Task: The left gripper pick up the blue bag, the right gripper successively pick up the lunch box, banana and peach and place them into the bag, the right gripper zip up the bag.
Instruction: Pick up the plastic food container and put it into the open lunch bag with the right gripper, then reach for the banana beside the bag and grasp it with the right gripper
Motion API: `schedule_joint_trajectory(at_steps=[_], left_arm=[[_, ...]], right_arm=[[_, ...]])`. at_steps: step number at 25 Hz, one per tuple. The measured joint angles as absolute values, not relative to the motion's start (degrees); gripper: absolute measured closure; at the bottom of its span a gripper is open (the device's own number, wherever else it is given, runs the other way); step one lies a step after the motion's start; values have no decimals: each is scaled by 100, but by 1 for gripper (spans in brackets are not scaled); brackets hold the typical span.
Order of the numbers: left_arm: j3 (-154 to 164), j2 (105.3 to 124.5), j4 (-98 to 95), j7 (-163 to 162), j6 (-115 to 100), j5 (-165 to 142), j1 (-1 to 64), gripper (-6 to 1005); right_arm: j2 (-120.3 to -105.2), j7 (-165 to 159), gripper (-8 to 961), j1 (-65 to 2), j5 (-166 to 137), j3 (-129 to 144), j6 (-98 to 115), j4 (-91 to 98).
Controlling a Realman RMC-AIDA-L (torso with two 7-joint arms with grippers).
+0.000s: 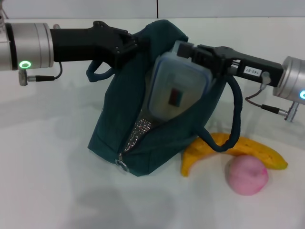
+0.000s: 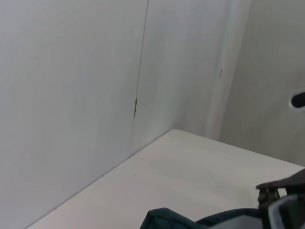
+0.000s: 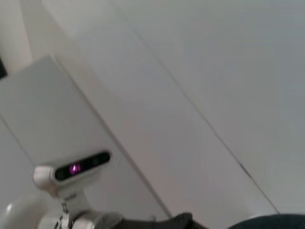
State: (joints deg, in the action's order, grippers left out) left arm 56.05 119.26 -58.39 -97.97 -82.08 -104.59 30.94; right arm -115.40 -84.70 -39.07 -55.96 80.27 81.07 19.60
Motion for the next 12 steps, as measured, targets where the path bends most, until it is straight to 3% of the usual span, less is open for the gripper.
schedule_joint_trajectory(at_steps=[5,11,12], left_arm=[[5594,11926,-5823,-9746,-8207,-10460,3085,960],[5583,11915,-5824,-9720,-8208,-10460,2994,960],[5580,11913,-5823,-9720,-8207,-10460,2978,960]], right_arm=[[-11544,-8405,749,-3658,-5600,8075,8223,2476],[-11471,-8299,683,-2610,-5705,7929,8358,3901],[-11429,-8284,562,-2351,-5850,7845,8371,4250]])
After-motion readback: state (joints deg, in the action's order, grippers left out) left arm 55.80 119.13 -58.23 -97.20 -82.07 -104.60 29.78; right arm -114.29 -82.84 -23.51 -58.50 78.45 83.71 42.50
